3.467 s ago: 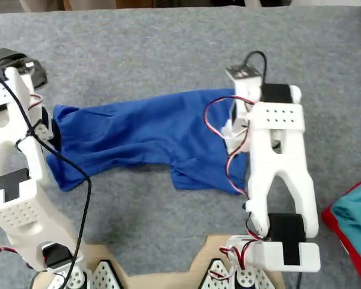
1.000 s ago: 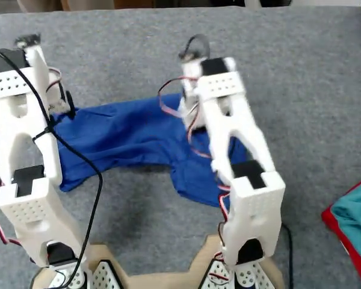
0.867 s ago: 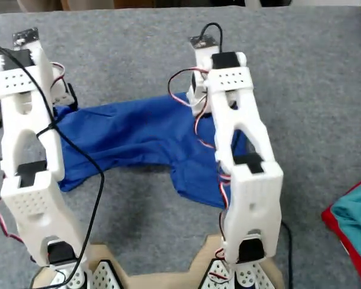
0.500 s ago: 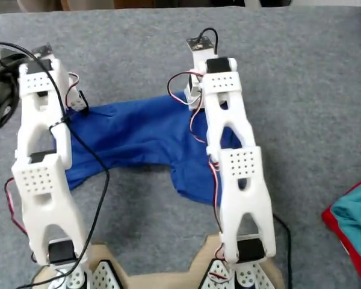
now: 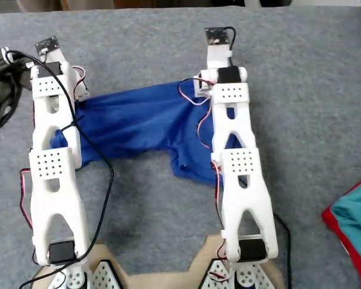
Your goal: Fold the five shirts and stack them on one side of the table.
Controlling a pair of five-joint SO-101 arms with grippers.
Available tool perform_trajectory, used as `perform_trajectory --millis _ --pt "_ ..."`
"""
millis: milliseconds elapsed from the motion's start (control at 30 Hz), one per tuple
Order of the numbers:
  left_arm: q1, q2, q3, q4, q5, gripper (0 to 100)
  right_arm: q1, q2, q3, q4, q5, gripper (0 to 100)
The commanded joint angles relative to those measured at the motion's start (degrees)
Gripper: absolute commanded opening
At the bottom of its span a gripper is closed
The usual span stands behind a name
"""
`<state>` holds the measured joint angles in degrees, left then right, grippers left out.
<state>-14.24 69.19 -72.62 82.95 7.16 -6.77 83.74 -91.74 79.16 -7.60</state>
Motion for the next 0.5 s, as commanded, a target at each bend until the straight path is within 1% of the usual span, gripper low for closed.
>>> perform_trajectory --millis 0,133,333,400,467 --pt "-0.70 2.68 -7.38 -0.79 -0.26 2 3.91 -0.48 -0.04 -2.20 -0.35 0.7" --pt "-2.02 3.65 -10.73 0.26 -0.26 2 4.18 -0.57 -0.57 -1.23 -0.44 0.7" --pt "-1.85 2.15 -15.91 7.82 -0.26 3 4.26 -2.07 -3.65 0.88 -0.09 0.8" --pt "-1.67 1.80 -17.58 10.73 -0.18 8 4.26 -4.79 -3.65 4.13 0.00 0.9" --pt "-1.67 1.27 -19.25 13.89 -0.18 15 3.65 -8.40 -3.47 8.70 0.09 1.5"
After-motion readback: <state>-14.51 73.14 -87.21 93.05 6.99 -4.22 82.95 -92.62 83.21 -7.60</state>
